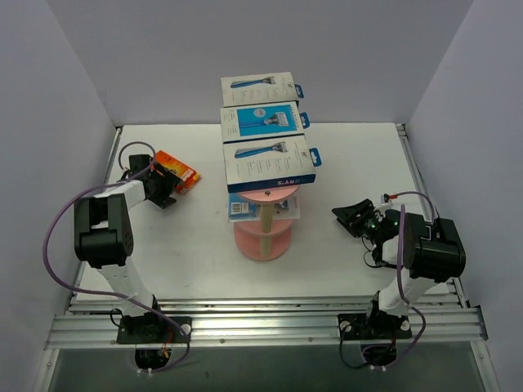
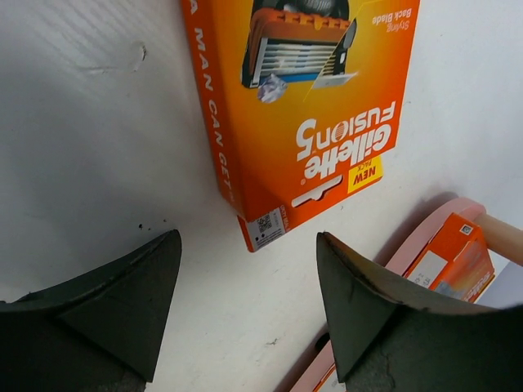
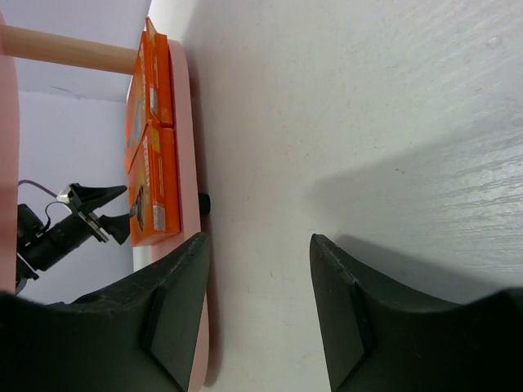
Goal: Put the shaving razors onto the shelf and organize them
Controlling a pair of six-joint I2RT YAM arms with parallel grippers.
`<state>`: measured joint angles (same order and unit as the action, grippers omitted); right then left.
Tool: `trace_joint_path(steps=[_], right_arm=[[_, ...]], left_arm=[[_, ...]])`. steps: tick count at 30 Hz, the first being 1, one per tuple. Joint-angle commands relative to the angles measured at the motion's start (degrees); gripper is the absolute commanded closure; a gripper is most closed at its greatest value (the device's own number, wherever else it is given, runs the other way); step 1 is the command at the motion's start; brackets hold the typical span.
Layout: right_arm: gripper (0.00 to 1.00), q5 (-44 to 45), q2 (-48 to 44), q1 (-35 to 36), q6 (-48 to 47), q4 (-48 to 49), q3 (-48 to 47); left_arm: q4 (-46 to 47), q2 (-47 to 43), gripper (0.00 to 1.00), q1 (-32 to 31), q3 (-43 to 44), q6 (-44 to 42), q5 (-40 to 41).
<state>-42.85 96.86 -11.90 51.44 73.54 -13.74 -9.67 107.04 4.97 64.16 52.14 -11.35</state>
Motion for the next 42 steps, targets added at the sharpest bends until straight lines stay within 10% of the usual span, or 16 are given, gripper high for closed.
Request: trace_joint_path(steps=[1, 18, 25, 42], right_arm=[[0.52, 0.49, 0.34, 0.39, -1.7, 1.34, -1.12], [0.52, 1.37, 1.23, 0.56, -1.87, 1.52, -1.29], [0.52, 1.37, 1.05, 0.74, -2.04, 1.43, -1.2], [0.52, 1.19, -2.72, 0.74, -2.83, -1.89, -1.12]], left_arm=[[2.73, 2.29, 0.24, -0.22, 2.55, 0.77, 1.07], [6.24, 3.61, 0.39, -3.21, 0.09, 4.9, 2.48], [7.83, 2.73, 0.69, -3.65, -2.37, 5.87, 4.67], [0.18, -20.63, 0.88, -2.43, -9.31, 4.03, 12.15]])
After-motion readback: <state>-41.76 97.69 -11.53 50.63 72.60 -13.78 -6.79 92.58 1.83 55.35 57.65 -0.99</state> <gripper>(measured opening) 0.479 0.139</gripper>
